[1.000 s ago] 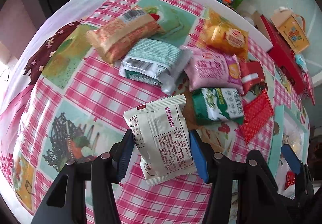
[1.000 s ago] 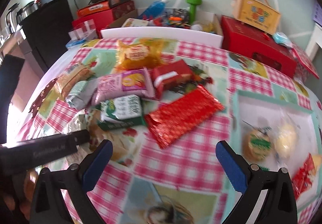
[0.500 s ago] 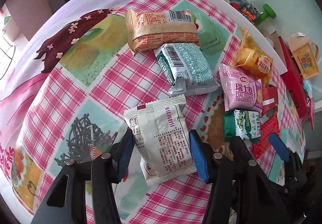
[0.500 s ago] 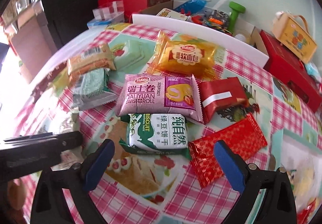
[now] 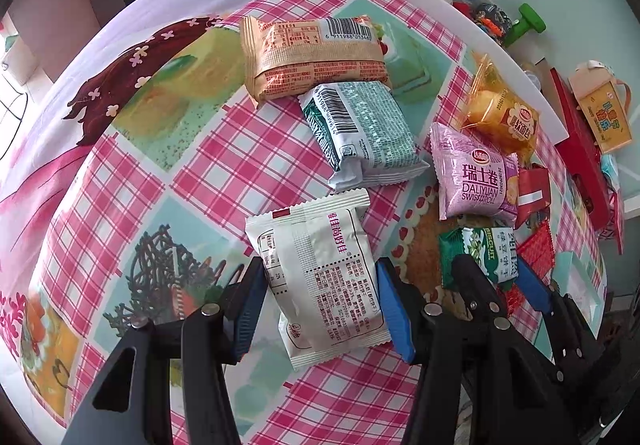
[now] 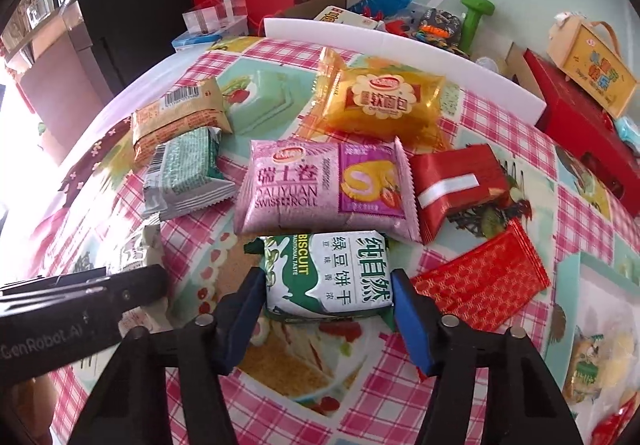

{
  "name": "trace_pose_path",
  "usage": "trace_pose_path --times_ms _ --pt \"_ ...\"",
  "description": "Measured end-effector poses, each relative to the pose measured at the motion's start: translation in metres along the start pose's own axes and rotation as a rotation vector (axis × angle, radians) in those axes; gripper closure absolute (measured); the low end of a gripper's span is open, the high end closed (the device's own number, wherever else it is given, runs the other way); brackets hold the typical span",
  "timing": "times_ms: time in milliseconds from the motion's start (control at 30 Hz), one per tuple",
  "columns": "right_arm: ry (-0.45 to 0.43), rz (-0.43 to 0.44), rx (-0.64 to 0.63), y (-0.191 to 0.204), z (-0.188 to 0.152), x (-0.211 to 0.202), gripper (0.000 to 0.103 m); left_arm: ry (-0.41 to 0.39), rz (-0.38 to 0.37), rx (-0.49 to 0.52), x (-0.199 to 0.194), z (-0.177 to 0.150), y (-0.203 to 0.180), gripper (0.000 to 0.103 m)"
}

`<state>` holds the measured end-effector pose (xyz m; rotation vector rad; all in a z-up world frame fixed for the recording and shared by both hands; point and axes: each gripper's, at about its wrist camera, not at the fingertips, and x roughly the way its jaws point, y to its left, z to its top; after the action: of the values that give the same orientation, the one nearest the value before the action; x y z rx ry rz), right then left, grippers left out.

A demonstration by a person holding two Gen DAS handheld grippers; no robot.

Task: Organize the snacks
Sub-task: 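Grasp the green biscuit packet with the right tool while the left tool holds the white packet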

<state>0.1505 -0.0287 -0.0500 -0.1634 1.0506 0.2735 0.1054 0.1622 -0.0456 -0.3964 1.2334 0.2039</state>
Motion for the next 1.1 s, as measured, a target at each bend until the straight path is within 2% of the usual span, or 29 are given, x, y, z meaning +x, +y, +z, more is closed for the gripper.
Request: trace_pose_path --times_ms 267,700,733,967,1100 --pt "-0.004 -0.031 0.057 -0.010 -0.019 -0.016 0.040 -0.022 -0.003 0.025 0.003 -0.011 -0.016 0.047" --pt "-0.097 -0.052 0.133 -0.028 -0.056 -0.081 0.040 -0.077 -0.030 0.123 -0.017 -0.039 -0.066 0.047" --pt "-0.100 -0.056 0.145 -0.031 -0.059 -0.086 0.040 -0.064 -0.078 0.111 -0.019 -0.042 -0.071 0.047" --pt "-0.113 -0.097 0.254 -0.062 -0.084 -0.110 0.040 -0.096 -0.108 0.203 -0.032 -0.055 -0.111 0.047" --pt "-0.134 -0.122 0.358 -0.097 -0.100 -0.127 0.040 -0.121 -0.150 0.261 -0.043 -0.060 -0.133 0.047"
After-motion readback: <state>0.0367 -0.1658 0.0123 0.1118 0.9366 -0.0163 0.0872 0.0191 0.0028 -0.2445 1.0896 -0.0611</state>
